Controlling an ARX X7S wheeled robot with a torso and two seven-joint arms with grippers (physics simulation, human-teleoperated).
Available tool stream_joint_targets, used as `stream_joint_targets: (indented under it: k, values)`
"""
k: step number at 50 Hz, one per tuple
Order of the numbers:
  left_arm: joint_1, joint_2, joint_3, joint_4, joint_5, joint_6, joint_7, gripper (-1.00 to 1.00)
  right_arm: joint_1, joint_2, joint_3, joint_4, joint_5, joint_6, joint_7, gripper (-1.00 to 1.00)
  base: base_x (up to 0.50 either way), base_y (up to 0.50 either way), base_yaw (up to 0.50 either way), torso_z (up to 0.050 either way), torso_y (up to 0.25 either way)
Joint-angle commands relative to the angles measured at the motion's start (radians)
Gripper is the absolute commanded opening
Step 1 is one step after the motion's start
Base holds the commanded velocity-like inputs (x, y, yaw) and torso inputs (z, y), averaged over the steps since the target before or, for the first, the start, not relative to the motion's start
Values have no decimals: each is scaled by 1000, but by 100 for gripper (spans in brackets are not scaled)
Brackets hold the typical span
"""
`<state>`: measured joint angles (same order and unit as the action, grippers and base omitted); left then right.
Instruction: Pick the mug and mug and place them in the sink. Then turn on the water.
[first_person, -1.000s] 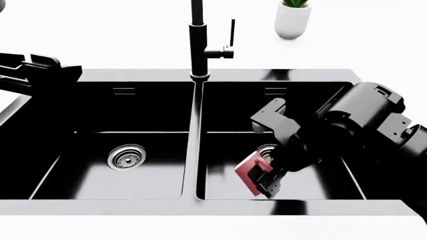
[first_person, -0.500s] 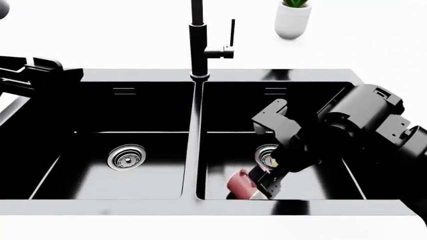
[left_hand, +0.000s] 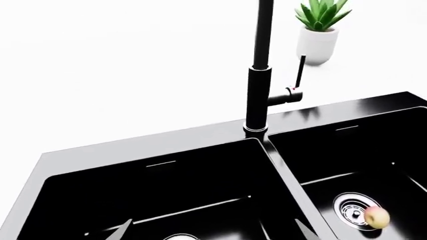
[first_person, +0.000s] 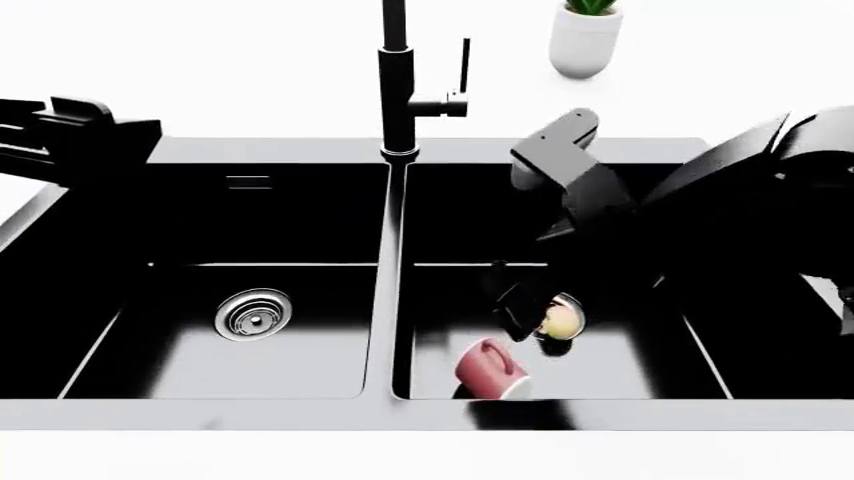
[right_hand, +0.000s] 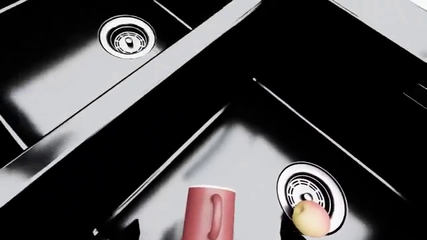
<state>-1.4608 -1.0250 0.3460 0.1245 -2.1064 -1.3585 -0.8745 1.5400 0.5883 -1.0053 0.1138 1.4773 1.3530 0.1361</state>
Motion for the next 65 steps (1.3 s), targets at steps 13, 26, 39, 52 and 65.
stream_joint_targets:
  k: [13,26,39,52,65]
  values:
    - [154,-55,-110,128,-107,182,-13,100,-120,244,373,-462,462,-340,708,100,0,0,0,0,0]
    - [207,-67,-171,161,-86,236,1,100,-103,476,535,-783,734,-501,921,100,-20,0,0,0,0]
    - [202,-75,-180,189,-119,265,-17,100,-129,533,564,-931,808,-579,1008,100,-252,201,0,0,0]
    - [217,-99,-192,207,-147,282,-22,100,-115,516,562,-960,829,-601,1031,100,-125,484,0,0,0]
    - [231,-101,-195,222,-147,294,-24,100,-158,528,583,-1002,814,-626,1023,100,0,500,0,0,0]
